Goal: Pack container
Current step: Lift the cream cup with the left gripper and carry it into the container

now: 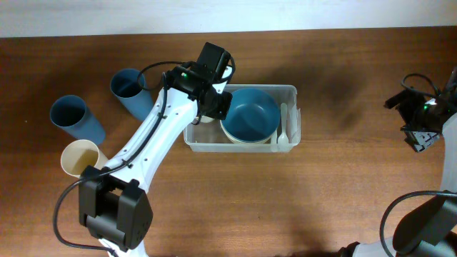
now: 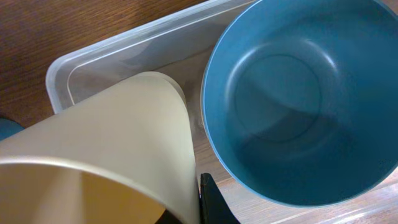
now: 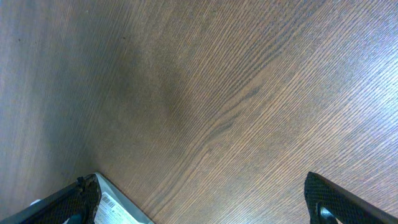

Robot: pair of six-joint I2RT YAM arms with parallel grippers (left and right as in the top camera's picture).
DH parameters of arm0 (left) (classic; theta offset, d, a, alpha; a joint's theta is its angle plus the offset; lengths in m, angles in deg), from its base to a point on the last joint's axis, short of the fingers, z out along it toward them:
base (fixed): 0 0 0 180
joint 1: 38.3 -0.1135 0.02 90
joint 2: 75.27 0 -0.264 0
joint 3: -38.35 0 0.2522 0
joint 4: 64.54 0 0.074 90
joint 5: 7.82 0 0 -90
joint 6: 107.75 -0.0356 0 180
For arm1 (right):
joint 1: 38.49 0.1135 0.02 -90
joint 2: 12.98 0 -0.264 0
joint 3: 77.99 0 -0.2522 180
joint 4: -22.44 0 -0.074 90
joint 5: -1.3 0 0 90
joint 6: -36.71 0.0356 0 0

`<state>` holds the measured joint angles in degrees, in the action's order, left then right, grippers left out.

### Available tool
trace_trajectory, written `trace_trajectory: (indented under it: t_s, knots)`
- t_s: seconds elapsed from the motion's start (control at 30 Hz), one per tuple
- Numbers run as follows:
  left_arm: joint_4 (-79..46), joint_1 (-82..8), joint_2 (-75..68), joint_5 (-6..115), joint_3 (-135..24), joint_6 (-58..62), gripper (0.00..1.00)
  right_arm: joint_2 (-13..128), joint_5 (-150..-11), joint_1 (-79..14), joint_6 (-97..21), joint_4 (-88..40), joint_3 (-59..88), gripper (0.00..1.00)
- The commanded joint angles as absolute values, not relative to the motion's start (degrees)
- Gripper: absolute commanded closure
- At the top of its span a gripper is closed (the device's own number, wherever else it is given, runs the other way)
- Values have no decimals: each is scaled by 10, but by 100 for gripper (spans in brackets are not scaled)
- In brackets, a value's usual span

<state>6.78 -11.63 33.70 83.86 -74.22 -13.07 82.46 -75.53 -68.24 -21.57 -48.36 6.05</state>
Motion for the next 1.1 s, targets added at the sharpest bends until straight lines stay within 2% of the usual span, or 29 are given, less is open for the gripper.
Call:
trace_trajectory:
  t_s: [0.0, 0.1, 0.13, 0.4, 0.6, 0.8, 0.93, 1.07]
  knots:
    - [65, -115, 338, 830, -750, -139, 67, 810, -754, -685, -211, -483, 52, 1]
    - [65, -115, 338, 830, -750, -139, 55, 810, -754, -685, -211, -483, 52, 1]
    - [66, -115, 338, 828, -750, -139, 55, 810, -754, -685, -211, -483, 52, 1]
    - [83, -115, 338, 827, -767, -140, 55, 810, -754, -685, -211, -483, 52, 1]
    - [164, -115, 324, 849, -861, -139, 55, 810, -754, -685, -211, -483, 52, 1]
    - [242, -115, 277, 884, -954, -139, 50, 810, -754, -685, -211, -483, 52, 1]
    - [312, -120, 230, 936, -963, -85, 46, 810, -754, -685, -211, -483, 52, 1]
    - [432, -144, 190, 989, -963, 22, 46, 810, -754, -685, -211, -483, 52, 1]
